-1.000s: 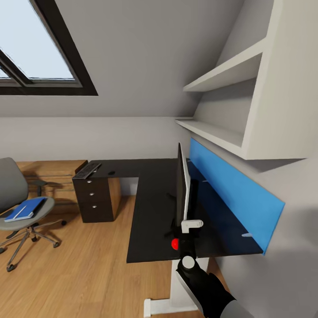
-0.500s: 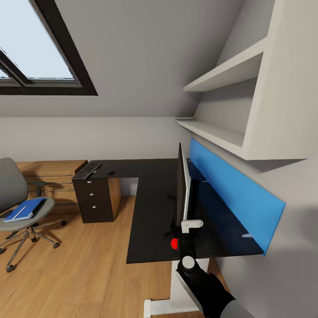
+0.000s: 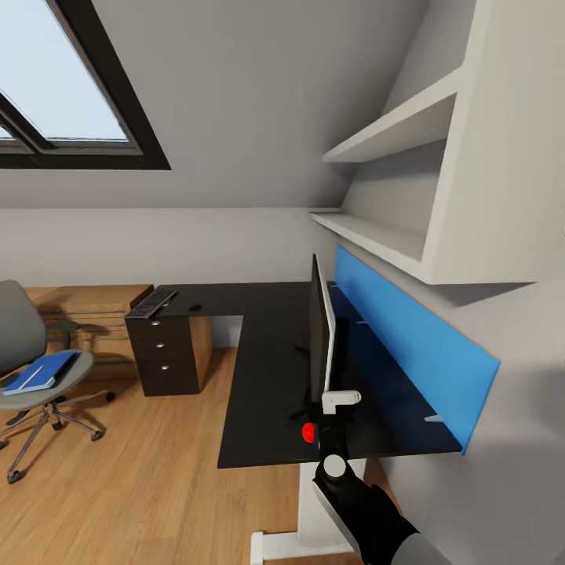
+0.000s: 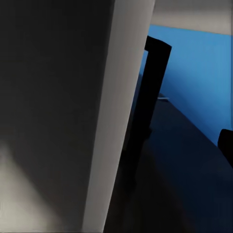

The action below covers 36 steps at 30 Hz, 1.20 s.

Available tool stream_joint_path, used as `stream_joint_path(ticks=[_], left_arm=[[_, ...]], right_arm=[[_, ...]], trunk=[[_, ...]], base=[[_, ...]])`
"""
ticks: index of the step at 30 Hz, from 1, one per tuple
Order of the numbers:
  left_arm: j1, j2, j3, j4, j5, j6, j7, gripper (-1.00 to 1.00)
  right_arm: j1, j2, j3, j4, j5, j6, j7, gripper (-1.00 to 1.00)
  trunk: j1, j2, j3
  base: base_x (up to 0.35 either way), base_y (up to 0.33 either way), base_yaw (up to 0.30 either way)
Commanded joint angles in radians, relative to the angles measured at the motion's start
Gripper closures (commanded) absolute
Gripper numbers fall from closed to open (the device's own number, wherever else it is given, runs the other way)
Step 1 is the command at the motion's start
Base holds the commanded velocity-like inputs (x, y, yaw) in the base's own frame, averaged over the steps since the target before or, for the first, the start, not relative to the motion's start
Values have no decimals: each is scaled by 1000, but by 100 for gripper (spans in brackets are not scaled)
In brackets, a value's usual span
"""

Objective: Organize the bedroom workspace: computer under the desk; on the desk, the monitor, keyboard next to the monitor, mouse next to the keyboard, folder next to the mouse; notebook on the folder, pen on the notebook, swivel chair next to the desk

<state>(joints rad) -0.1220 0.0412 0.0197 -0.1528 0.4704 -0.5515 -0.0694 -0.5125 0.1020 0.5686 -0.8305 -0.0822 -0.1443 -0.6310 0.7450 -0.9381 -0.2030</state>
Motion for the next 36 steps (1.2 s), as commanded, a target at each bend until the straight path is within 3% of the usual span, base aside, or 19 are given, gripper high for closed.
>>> stream_joint_path(ticks=[1,36], left_arm=[[-1,0,2,1,7,-2,-7,-100],[-1,0,0,1,7,-2,-7,-100]], right_arm=[[-1,-1,4,1,-11,-6,-6,-100],[-1,-1,5,19,-11,-6,-4,-100]], trunk=[[0,-1,-1],[0,-1,-1]], base=[[0,-33,0],[48,-20,0]])
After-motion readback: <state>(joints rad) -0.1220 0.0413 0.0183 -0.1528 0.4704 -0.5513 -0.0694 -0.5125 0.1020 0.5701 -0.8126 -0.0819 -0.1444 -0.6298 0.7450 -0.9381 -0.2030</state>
